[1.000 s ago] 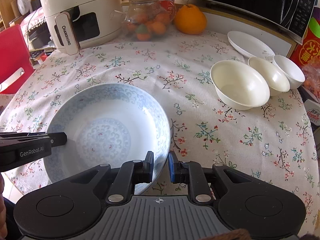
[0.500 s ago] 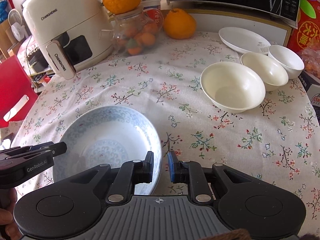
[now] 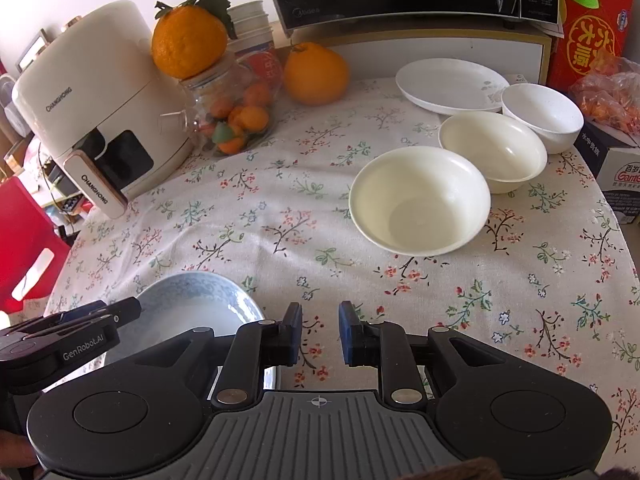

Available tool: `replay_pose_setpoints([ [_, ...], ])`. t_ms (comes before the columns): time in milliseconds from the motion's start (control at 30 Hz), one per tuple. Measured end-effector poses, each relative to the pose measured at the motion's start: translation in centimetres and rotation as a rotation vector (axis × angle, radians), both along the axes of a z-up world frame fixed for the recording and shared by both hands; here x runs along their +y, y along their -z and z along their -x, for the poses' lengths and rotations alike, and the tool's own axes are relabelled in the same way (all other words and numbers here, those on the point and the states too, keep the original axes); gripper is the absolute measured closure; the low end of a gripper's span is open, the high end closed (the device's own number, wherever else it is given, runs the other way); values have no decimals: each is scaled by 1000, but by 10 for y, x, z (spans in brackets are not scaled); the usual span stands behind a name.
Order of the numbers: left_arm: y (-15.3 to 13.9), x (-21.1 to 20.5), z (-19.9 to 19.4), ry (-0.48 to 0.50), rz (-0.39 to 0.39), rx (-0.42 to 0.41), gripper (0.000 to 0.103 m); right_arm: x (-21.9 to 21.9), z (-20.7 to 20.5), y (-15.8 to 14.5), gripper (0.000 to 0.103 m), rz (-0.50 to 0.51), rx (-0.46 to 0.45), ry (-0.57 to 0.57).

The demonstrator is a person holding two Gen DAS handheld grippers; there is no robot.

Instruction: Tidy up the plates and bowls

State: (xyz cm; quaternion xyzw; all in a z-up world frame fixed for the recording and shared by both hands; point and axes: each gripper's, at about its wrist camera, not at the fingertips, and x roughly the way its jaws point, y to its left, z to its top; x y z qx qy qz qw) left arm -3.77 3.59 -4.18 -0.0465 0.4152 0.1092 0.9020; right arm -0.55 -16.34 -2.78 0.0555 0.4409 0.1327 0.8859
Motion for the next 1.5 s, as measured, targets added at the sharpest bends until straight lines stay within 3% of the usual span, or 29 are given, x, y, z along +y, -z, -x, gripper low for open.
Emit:
replay_pose_setpoints([
  [300,-5,-34,-34,76,35,-6,50,-49,-23,-5,64,-33,-11,102],
  [367,-6,-38,-42,80,49,0,43,-65,-28,-6,55,-58,-3,137],
  [633,-22,-59,-98,124,129,-9,35,-116,-57,-26,49,-168,-51,241],
  [900,-18,-93,-183,108,259,12,37,-176,-140,-54,49,-312,-86,315],
  [1233,6,-121,-271,47,399,15,45,-214,-251,-35,49,-250,-67,322],
  [1500,40,-130,-306,14,435,53,61,-206,-311,-3,70,-220,-47,270],
])
